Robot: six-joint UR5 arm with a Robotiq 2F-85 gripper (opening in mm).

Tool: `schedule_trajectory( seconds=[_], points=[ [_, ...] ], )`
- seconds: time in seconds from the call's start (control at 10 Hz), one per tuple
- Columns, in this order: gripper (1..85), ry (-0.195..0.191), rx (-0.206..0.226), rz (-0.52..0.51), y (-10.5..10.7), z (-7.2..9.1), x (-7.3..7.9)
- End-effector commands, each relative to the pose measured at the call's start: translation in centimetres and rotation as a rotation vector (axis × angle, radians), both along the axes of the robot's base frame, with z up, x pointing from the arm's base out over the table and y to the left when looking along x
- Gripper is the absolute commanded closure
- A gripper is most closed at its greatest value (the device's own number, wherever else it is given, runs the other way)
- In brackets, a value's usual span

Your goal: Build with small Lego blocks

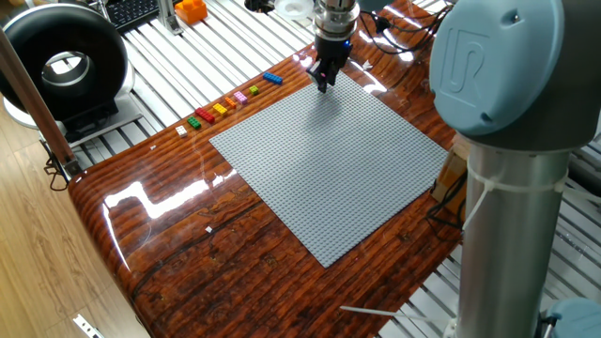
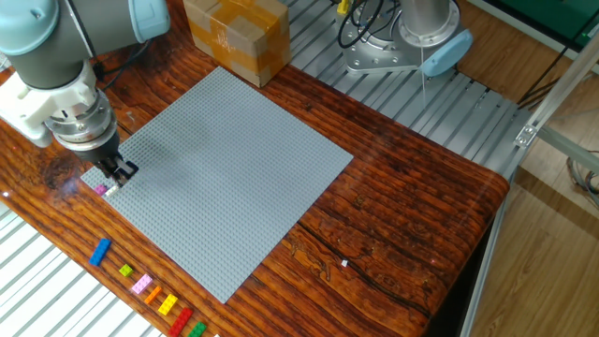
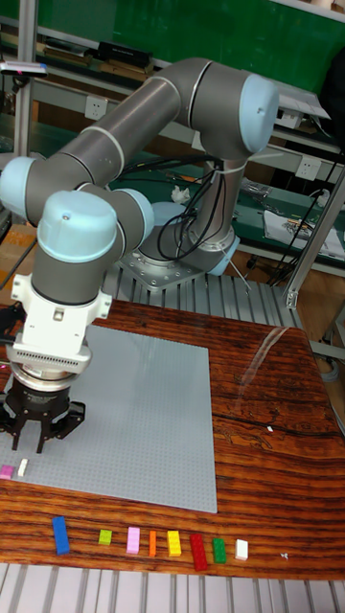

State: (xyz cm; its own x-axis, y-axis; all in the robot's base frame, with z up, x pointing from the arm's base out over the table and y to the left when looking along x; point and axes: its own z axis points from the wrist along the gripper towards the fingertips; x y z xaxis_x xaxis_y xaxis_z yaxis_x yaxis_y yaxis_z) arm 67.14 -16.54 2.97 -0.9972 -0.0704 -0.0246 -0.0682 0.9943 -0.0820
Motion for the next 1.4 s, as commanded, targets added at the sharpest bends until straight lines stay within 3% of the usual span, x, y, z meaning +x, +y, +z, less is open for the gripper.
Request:
schedule_trajectory(
  seconds=[0.0,0.3,0.4,0.5,0.6,0.7,0.8,1.0,1.3],
  points=[
    [64.0,-0.048,0.008,-0.096,2.0,0.4,1.6],
    [84.7,-0.057,-0.037,-0.220,2.4,2.0,3.0],
    [84.7,-0.037,-0.046,-0.204,2.3,2.0,2.8],
    [84.3,0.014,-0.085,-0.175,1.3,1.6,1.9],
    [79.3,-0.010,-0.074,-0.145,1.6,1.6,3.0],
    [69.3,-0.046,-0.023,-0.121,2.9,1.8,4.6],
    [64.3,-0.031,0.051,-0.110,5.1,1.7,4.8],
    [52.3,-0.014,0.017,-0.012,4.8,1.4,4.8],
    [40.7,-0.022,0.023,0.066,5.3,0.1,6.0]
  ],
)
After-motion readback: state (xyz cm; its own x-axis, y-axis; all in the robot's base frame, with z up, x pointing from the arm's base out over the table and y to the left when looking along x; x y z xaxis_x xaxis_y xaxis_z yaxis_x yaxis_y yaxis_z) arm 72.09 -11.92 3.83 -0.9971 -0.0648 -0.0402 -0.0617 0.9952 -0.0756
